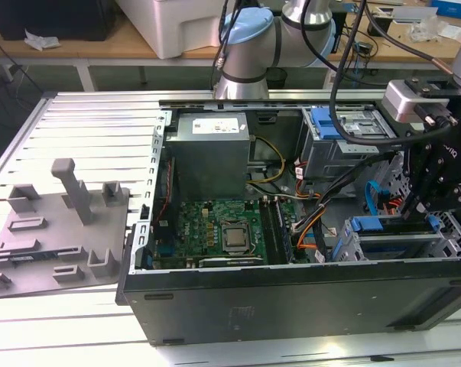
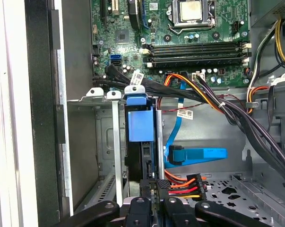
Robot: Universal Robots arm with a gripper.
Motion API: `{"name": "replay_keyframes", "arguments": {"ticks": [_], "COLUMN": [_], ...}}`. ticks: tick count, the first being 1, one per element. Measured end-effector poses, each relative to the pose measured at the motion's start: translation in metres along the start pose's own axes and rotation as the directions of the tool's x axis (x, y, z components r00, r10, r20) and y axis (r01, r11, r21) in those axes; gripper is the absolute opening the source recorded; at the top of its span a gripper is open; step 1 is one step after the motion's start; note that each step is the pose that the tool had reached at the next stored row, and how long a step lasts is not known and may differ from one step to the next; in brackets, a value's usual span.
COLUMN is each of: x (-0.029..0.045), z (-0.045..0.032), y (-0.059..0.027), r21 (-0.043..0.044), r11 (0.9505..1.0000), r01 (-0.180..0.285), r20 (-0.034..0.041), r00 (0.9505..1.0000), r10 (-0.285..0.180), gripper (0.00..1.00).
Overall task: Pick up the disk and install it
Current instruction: 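Insert the first disk wire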
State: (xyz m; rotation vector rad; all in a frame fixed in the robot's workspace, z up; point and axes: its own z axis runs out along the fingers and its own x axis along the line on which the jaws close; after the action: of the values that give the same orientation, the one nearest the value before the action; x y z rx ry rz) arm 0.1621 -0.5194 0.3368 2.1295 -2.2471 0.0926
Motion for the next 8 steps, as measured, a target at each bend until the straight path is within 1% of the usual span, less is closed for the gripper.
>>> {"name": "replay_keyframes", "arguments": {"ticks": [4,5,6,7,8], "x": [0.0,0.0,0.0,0.0,-0.0001], "z": [0.0001,0.0002,0.0001,0.0001,0.0], "y": [0.0002,0.0002,0.0002,0.0002,0.0002], "r21": [-0.0002,-0.0001,0.0,-0.0001,-0.0001], "r11": [1.0,1.0,1.0,1.0,1.0], "r01": [0.0,0.0,0.0,0.0,0.0], "r20": [0.0004,0.0004,0.0002,0.0001,0.0], "r00": [1.0,1.0,1.0,1.0,1.0], "r10": [0.0,0.0,0.0,0.0,0.0], "gripper": [0.18,0.24,0.24,0.3,0.3]}}
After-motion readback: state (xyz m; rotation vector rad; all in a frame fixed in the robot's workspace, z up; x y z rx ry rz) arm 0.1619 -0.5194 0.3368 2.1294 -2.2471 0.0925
